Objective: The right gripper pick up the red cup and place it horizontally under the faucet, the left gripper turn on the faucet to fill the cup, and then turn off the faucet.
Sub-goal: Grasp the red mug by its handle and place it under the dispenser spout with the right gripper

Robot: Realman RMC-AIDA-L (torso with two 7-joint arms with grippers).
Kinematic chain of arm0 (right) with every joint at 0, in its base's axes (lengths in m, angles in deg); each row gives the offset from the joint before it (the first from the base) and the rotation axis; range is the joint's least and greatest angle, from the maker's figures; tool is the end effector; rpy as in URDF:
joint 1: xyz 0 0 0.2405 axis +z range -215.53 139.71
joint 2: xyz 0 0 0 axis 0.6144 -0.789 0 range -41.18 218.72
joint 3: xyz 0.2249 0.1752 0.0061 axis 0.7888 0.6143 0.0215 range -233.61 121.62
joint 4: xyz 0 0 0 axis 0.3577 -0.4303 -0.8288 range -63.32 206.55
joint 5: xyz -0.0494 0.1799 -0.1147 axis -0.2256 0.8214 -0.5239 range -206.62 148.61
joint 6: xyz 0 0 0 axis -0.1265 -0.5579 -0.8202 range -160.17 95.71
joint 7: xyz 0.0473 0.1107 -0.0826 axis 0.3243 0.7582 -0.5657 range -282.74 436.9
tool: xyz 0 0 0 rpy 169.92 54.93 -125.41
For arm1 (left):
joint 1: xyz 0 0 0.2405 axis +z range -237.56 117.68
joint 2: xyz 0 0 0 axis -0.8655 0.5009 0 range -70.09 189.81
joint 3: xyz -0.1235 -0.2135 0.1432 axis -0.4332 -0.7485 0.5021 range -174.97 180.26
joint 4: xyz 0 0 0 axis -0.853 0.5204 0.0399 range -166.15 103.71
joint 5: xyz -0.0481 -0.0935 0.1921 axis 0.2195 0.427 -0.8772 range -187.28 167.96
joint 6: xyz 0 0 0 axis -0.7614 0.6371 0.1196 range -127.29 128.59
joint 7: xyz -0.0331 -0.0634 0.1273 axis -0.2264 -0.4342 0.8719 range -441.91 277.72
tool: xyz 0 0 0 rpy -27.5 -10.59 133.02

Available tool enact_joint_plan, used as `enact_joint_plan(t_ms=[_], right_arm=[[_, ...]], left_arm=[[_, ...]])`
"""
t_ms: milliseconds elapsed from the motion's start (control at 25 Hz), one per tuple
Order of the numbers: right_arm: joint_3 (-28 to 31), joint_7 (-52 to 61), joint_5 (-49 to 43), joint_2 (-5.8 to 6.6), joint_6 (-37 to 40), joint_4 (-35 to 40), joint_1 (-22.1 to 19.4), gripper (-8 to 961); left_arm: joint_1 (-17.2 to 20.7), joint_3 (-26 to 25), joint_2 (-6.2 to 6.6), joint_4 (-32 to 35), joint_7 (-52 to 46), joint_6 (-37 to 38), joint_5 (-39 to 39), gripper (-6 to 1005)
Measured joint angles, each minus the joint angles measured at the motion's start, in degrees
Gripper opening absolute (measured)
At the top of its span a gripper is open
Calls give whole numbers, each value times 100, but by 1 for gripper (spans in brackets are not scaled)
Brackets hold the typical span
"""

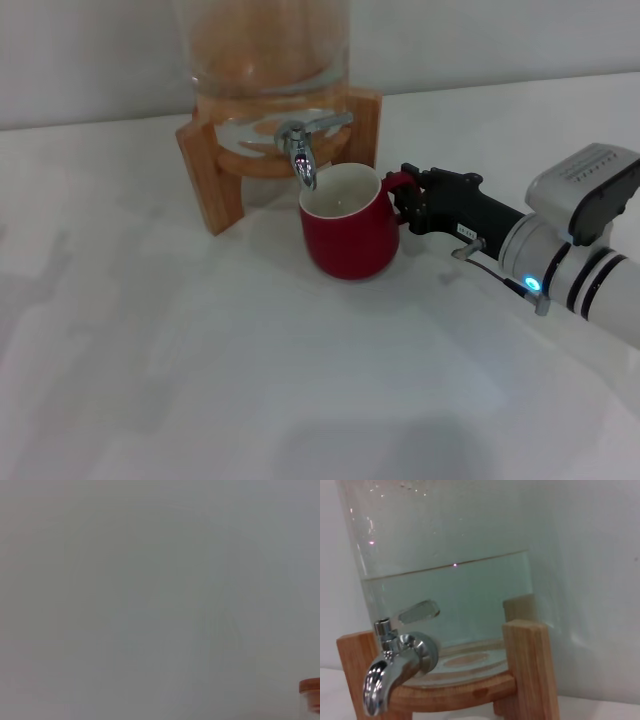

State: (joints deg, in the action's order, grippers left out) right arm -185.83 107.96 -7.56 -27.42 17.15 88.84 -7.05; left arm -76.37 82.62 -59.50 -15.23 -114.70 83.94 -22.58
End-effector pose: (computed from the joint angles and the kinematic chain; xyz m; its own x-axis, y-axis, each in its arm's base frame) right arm 0.3038 0.3831 -0.0865 0.6602 -0.2260 -0.7163 -0.7101 -0.4986 -0.4972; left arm -0.3394 0.3122 0.0111 0.4599 -0.2500 0.8520 0.7757 -0.3539 -0.5226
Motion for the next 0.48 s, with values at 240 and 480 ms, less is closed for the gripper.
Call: enact_joint_plan(t_ms=[240, 480], right_arm=[[-62, 2, -41, -1, -8, 11, 25, 196], [-110, -17, -46, -1, -25, 60, 24, 196]], left_arm=[[0, 0, 0, 0, 0, 3, 0, 875], [0, 0, -6, 0, 0, 3, 0, 875]])
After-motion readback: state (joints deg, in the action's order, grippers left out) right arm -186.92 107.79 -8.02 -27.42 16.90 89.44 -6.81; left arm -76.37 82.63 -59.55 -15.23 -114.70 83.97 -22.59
